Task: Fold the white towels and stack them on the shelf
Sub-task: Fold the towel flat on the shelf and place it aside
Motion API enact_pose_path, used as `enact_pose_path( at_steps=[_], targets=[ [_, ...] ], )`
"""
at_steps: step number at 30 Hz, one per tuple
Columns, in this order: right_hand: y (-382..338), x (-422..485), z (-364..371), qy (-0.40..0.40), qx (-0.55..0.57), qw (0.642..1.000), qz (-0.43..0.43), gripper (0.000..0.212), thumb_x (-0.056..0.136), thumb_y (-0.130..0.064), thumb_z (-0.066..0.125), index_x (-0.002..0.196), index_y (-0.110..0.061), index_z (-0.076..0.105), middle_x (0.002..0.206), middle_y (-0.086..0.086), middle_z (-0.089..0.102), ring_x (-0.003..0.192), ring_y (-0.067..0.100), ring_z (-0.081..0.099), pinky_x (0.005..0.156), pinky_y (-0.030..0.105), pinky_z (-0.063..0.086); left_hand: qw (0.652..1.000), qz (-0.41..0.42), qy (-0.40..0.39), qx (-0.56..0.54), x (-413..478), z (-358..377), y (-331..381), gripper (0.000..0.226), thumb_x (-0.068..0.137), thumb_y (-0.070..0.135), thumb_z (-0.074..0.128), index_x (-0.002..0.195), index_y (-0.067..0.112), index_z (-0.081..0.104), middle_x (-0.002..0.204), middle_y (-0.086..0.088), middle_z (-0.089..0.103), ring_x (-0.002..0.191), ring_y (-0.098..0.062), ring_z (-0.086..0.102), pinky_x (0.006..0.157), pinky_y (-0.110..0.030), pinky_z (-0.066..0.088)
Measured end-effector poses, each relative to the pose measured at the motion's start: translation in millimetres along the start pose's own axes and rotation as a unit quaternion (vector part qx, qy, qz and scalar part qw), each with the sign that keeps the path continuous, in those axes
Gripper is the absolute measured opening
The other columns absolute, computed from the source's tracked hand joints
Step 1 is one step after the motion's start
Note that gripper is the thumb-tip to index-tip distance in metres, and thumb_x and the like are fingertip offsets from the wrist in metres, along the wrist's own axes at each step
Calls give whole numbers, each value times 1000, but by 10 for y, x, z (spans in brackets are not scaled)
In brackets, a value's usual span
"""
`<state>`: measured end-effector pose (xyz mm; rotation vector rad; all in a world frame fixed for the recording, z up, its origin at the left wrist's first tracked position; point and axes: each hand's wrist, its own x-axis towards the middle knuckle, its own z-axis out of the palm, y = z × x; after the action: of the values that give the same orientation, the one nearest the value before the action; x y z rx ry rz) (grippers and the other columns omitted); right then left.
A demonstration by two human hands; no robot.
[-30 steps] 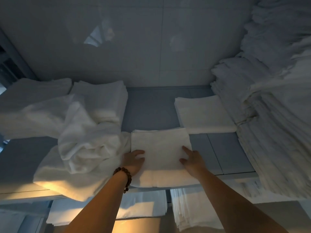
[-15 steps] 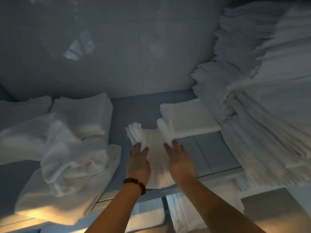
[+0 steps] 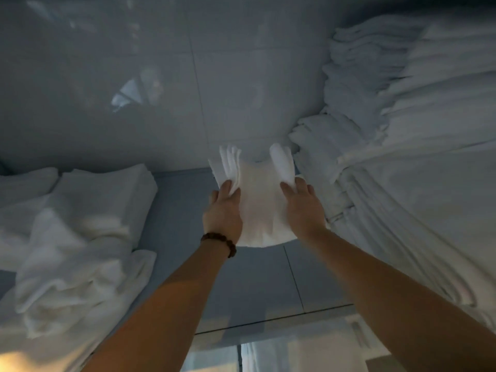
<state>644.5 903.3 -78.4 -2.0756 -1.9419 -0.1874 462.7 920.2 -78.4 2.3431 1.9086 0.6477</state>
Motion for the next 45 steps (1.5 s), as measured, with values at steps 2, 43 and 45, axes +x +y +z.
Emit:
enact_pose_path(
  at_steps=[2,43,45],
  targets=[
    [268,151,63,-13,-4,1000,-6,43,91,-10,42,134,-19,40,137,13,33,114,32,41,86,39,48,1000,-6,-6,22,168,170,118,49,84,0,42,129,21,47,149,7,23,124,-23,29,71,-31,45],
    [444,-379,-11,-161,226,961,5,58,96,-43,38,147,-17,26,154,2,26,142,18,24,117,38,21,986,-119,-75,-92,-694,59,337,53,97,45,32,144,20,32,147,0,39,132,-19,38,111,-37,30],
    [322,-500,0,-159,251,955,-6,56,96,-40,41,145,-14,31,152,5,32,139,20,29,115,37,25,980,-155,-59,-107,-844,-22,254,52,97,45,33,143,21,33,146,0,39,129,-20,41,108,-37,33]
  ],
)
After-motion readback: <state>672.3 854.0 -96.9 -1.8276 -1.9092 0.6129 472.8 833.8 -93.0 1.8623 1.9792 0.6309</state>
